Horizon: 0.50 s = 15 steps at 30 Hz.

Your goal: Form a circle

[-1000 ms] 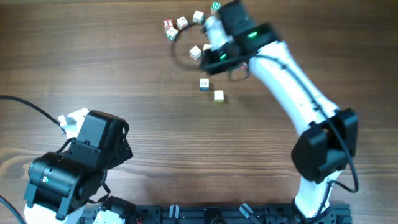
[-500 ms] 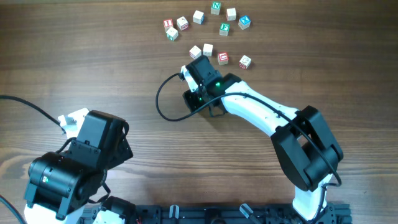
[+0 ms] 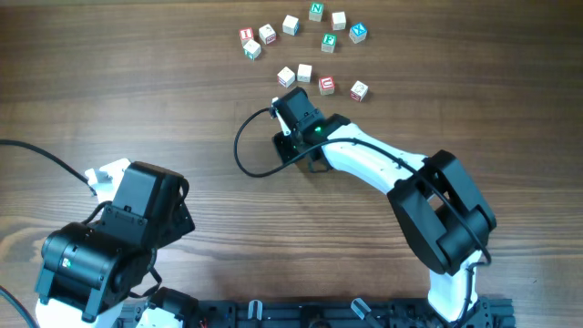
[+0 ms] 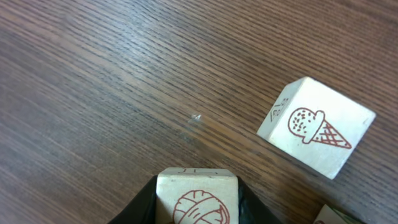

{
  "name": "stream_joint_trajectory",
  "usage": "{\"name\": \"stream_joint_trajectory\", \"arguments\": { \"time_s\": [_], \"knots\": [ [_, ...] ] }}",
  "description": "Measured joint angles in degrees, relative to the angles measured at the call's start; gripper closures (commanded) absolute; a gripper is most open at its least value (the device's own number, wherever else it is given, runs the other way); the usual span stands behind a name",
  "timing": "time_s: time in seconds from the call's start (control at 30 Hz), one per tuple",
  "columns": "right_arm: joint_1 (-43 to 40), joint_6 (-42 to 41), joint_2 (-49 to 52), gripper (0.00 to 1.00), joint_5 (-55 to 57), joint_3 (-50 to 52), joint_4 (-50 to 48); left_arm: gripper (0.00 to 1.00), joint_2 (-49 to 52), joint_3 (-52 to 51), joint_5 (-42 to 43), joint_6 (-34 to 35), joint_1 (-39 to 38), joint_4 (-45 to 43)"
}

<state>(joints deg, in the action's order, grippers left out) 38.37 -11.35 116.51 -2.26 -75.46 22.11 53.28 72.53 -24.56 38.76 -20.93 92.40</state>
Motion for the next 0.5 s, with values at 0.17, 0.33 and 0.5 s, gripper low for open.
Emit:
{"name": "stream_joint_trajectory", "arguments": {
  "time_s": [0.17,0.33,0.5],
  "knots": [
    [0.0,-3.7,1.2,0.67,0.3,0.0,-0.4,0.00,0.0,0.0,0.0,0.0,0.0,0.0],
    [0.0,-4.3,1.2,0.66,0.4,0.0,-0.4,0.00,0.0,0.0,0.0,0.0,0.0,0.0],
    [0.1,-3.4,1.2,0.59,-0.5,0.0,-0.4,0.00,0.0,0.0,0.0,0.0,0.0,0.0]
  ]
}}
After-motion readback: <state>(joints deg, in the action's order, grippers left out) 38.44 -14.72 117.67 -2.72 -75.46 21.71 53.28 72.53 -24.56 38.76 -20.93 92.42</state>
